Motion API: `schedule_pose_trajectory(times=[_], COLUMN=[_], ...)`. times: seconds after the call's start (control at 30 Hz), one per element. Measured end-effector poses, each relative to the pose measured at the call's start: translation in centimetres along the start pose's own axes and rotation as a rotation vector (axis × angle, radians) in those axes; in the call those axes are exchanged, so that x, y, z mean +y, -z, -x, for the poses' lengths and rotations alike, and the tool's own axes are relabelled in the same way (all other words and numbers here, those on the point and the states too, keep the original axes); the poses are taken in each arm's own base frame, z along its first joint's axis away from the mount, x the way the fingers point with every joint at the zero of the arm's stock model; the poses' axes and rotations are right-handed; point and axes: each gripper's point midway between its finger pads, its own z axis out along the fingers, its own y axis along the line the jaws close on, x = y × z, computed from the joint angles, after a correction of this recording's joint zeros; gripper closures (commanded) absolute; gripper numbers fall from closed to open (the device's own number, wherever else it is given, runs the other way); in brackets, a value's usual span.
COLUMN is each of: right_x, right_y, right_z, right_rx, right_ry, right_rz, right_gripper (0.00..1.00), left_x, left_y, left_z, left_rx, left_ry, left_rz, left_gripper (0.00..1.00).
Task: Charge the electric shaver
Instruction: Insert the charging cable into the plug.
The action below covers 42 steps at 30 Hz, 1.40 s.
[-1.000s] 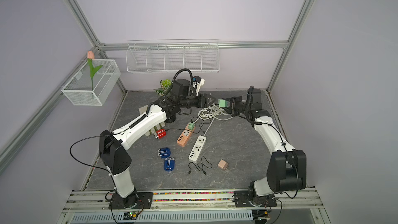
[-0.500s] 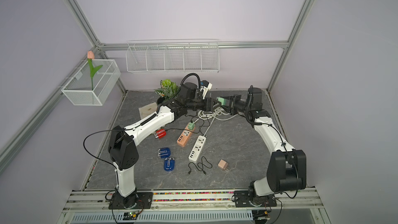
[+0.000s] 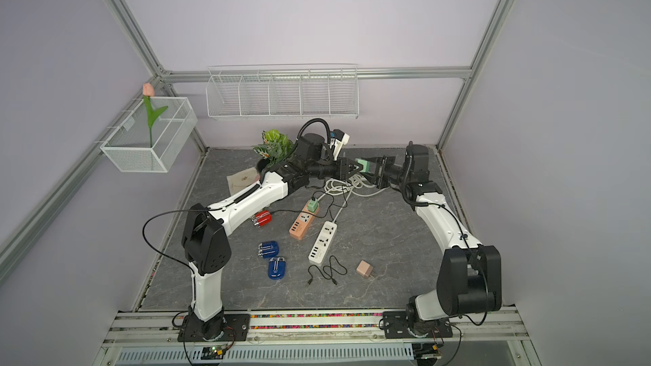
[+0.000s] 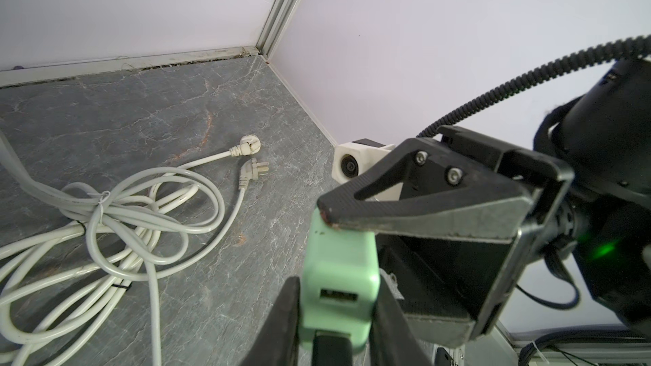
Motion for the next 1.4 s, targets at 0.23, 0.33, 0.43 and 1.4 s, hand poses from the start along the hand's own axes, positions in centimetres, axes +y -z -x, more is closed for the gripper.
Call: schedule_pose_trajectory(times=[0.23,0.33,0.43,1.4], right_x=[-0.3,-0.3,-0.3,3.9], right_y=[-0.1,-0.2,-0.3,7.7], right_z=[0.3,0.3,0.0,-0.1], right_rx=[-0.004,-0.004,0.004,-0.364], right_ry=[-0.023,-0.025,-0.005,0.593], right_rz=[0.004,0.006,0.008,-0.068], right_gripper=[0.78,0.48,0.26,0.08], left_x=[0.2,0.3,0.3,-6.0], left_y=[-0.1,-0.1,-0.2,18.8], left_z=[-0.2,-0.1,-0.1,9.6], left_rx=[0.003,0.003,-0.003,-0.214], left_ry=[0.001,0.001,0.019,0.064], left_rz=[0.007,0.010,0.014,0.097], left_gripper=[1.00,1.00,1.00,1.00])
